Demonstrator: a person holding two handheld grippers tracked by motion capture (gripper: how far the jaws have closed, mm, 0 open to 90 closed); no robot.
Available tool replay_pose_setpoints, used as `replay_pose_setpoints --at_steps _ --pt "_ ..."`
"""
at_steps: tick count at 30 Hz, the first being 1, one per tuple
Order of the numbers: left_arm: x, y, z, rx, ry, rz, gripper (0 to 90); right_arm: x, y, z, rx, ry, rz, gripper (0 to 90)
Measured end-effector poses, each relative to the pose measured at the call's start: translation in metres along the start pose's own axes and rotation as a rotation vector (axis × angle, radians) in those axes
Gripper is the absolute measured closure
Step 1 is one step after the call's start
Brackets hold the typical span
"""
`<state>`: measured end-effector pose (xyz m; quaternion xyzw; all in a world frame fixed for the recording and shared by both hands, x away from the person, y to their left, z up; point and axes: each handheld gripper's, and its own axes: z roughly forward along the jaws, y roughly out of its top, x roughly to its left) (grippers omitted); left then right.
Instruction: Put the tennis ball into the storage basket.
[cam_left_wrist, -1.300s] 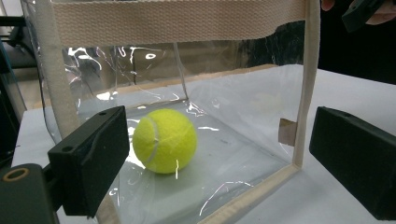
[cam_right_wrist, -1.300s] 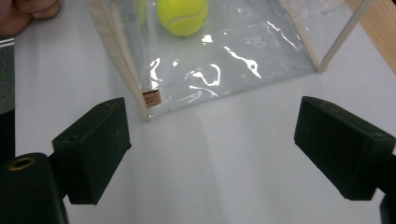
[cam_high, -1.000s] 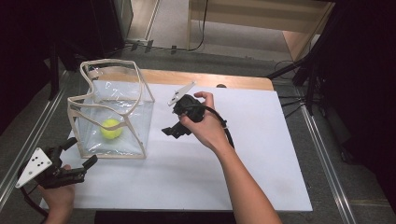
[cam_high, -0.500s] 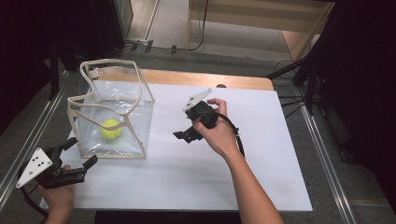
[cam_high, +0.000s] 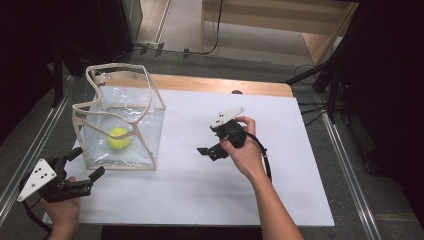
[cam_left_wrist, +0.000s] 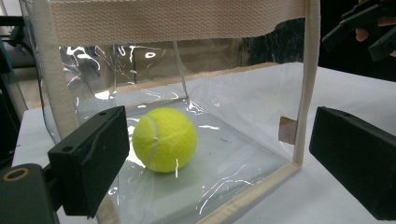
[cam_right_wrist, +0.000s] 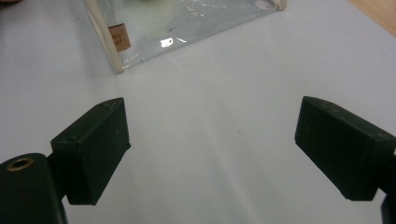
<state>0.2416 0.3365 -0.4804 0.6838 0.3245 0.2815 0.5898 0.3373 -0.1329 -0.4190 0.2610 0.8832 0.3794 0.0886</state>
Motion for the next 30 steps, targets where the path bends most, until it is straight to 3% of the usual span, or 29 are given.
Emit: replay_pose_setpoints --at_steps 8,30 --pt "0.000 0.000 0.000 0.000 0.000 -0.001 5.4 -0.002 -0.023 -0.010 -0.032 -0.030 0.040 9.0" --pt "0.000 0.000 0.000 0.006 0.003 0.003 5.4 -0.007 -0.074 -0.032 -0.075 -0.076 0.086 9.0"
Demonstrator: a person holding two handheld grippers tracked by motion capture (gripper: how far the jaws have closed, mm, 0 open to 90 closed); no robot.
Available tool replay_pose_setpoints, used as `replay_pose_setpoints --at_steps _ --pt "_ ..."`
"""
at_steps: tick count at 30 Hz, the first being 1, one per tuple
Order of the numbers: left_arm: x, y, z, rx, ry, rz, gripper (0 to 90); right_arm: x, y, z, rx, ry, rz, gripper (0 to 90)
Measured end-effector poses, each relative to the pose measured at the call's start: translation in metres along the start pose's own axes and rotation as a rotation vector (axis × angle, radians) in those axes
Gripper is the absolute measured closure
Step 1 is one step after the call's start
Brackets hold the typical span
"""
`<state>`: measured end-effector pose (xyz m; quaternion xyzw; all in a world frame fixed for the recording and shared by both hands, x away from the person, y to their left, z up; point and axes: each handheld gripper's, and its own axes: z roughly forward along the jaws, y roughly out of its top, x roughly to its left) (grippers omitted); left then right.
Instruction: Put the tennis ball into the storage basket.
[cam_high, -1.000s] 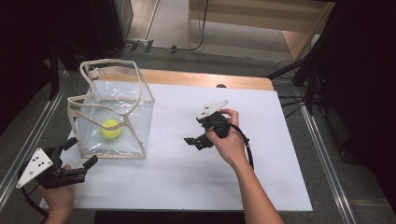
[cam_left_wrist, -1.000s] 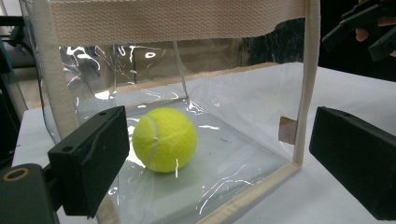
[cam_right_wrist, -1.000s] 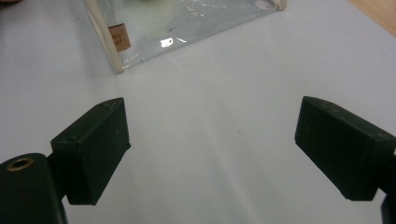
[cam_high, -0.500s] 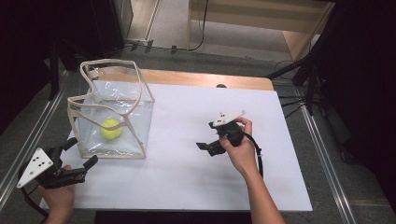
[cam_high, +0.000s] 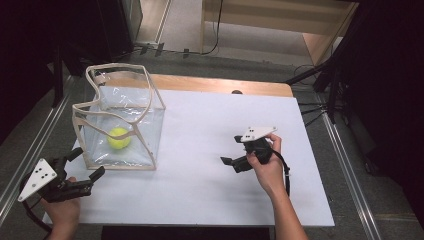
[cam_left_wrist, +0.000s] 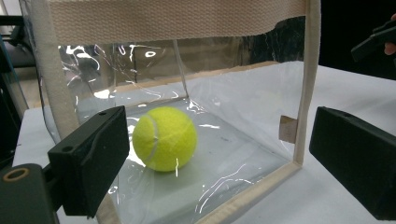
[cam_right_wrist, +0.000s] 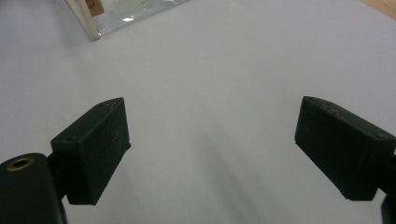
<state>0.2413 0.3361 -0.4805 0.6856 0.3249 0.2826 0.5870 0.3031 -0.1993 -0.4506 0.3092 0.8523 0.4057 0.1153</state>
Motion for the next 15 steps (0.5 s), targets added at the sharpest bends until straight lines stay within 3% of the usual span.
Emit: replay_pose_setpoints --at_steps 15 --pt "0.000 0.000 0.000 0.004 0.001 0.003 5.3 -0.006 -0.035 -0.017 -0.036 -0.034 0.059 9.0"
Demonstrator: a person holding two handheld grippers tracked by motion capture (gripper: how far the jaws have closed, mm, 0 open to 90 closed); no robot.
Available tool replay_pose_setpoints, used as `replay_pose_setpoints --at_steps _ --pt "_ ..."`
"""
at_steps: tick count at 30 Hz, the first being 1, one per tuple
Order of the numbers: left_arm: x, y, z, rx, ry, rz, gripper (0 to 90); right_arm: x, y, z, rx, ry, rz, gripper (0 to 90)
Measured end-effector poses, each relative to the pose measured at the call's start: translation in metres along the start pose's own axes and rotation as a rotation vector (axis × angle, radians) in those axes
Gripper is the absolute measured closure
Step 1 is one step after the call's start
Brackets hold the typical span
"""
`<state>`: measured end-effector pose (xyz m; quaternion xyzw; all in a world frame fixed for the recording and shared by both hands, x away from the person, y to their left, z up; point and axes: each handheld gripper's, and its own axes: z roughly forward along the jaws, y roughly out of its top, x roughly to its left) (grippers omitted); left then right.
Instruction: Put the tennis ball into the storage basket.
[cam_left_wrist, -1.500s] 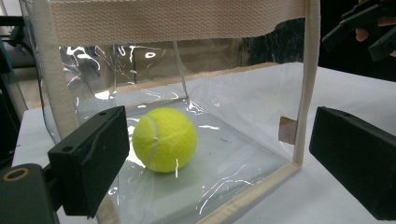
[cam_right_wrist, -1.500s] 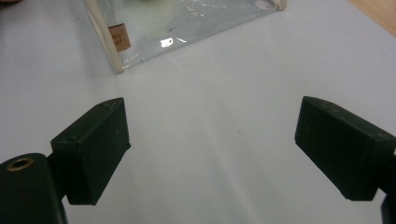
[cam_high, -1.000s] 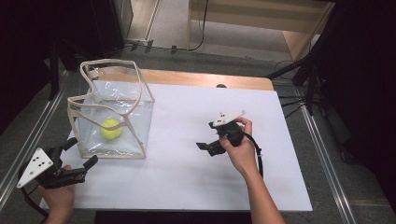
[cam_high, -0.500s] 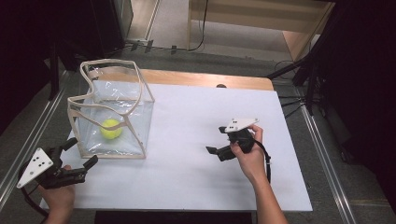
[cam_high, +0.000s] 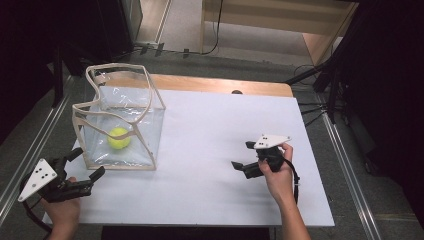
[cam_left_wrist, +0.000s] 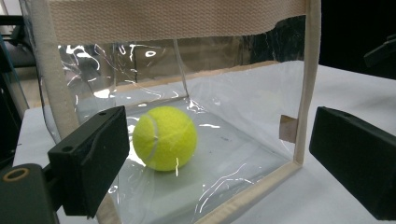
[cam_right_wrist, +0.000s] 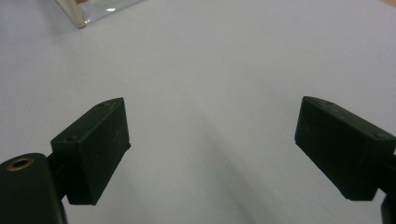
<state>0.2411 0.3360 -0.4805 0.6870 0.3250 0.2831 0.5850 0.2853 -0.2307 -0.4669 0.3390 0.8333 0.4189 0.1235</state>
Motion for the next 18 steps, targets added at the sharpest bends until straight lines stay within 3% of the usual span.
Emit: replay_pose_setpoints --at_steps 18 --pt "-0.001 0.000 0.000 0.004 0.001 0.004 5.4 -0.011 -0.046 -0.028 -0.059 -0.062 0.087 9.0"
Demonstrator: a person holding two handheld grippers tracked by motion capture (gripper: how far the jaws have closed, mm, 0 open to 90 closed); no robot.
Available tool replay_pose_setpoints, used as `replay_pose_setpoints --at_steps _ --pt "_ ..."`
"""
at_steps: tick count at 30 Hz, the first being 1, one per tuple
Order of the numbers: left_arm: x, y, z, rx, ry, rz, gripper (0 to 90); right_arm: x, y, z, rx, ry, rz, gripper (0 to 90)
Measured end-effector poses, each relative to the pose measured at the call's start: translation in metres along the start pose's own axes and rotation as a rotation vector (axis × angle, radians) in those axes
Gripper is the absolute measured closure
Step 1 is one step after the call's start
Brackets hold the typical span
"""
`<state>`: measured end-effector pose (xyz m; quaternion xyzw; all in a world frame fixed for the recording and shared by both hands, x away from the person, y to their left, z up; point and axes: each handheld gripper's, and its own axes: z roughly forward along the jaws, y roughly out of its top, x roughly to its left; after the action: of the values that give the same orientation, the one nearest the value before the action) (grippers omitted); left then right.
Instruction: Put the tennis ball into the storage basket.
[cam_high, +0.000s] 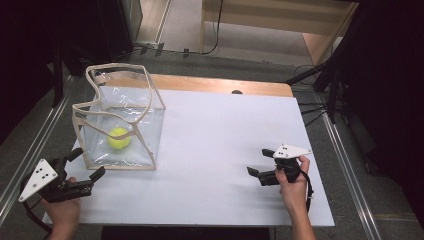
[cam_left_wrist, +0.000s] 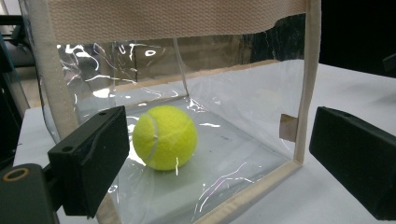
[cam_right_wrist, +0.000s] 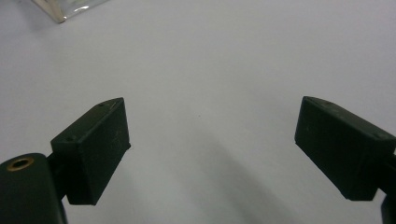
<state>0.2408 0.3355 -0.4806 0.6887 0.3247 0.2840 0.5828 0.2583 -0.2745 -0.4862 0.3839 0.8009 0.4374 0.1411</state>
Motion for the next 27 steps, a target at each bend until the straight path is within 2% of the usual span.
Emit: replay_pose_setpoints --at_steps 15,21,27 --pt "0.000 0.000 0.000 0.001 0.000 0.002 5.3 -0.013 -0.027 -0.022 -0.042 -0.063 0.062 9.0" --pt "0.000 0.000 0.000 0.000 0.000 0.001 5.4 -0.017 -0.034 -0.030 -0.076 -0.092 0.083 9.0" --pt "0.000 0.000 0.000 0.002 0.000 0.004 5.4 -0.021 -0.042 -0.039 -0.132 -0.119 0.112 9.0"
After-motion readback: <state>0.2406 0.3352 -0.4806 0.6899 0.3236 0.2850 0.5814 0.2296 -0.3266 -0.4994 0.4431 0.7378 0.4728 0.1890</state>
